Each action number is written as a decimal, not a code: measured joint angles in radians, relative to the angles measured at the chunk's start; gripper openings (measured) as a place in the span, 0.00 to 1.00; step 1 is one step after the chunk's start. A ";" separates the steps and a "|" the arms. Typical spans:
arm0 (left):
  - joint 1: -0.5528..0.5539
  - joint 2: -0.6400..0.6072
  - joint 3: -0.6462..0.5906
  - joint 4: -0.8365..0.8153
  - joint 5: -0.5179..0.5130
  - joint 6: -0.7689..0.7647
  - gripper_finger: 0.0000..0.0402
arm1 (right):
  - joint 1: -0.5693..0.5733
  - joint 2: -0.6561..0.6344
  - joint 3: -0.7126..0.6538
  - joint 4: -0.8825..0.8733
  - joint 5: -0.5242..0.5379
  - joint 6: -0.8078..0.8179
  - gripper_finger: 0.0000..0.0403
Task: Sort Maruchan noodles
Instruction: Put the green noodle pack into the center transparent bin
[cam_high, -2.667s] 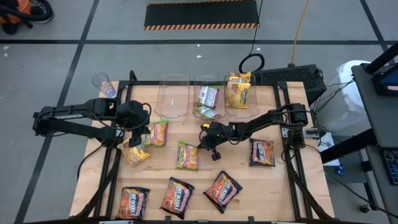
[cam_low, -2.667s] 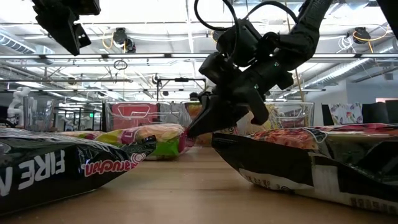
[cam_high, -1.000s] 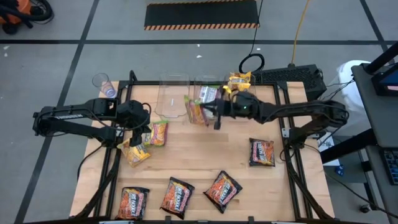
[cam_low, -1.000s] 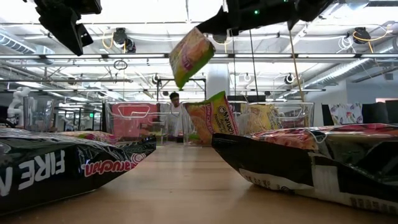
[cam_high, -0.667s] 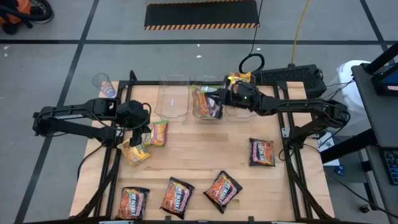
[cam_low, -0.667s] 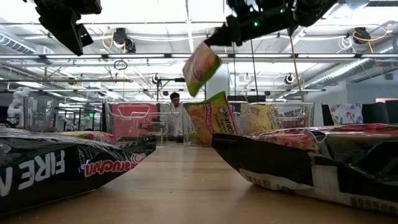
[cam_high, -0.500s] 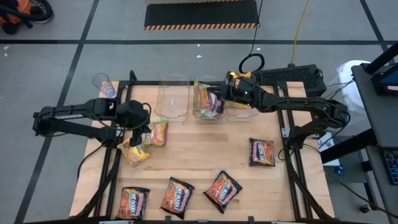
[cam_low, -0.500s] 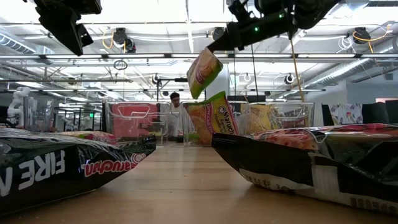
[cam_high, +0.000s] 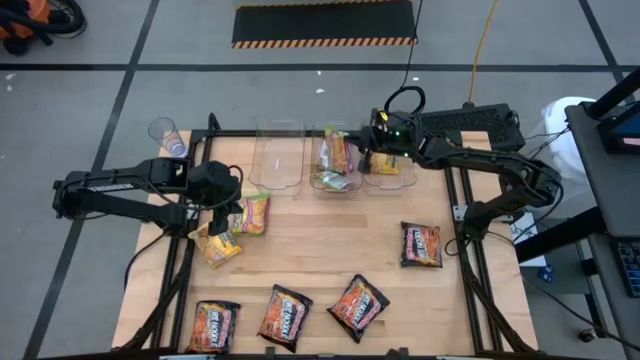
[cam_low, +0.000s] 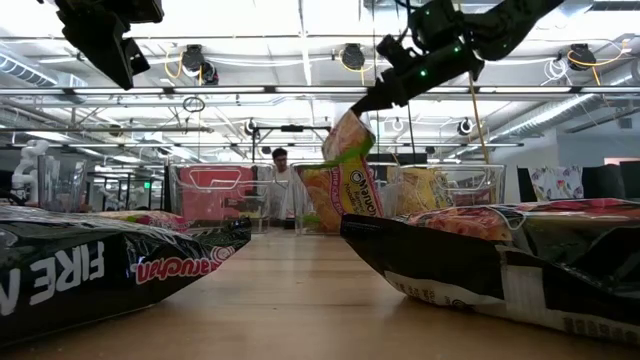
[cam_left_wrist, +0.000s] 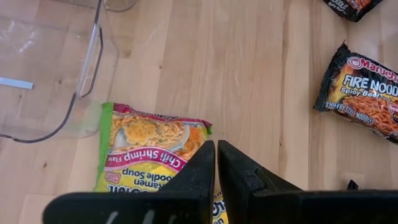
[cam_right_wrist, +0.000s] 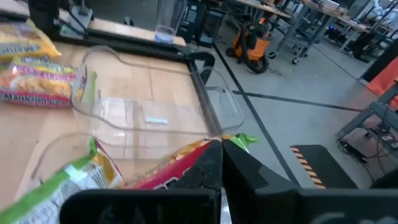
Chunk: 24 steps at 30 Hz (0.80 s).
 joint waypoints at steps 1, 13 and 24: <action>0.000 0.000 0.000 0.000 0.000 -0.001 0.06 | -0.005 0.000 -0.005 0.000 -0.002 -0.011 0.00; 0.001 0.000 0.000 0.000 0.000 -0.004 0.06 | -0.038 0.000 -0.165 0.100 -0.080 0.028 0.00; 0.001 0.000 0.000 0.000 0.000 0.004 0.06 | 0.022 0.000 -0.198 0.089 -0.183 0.042 0.00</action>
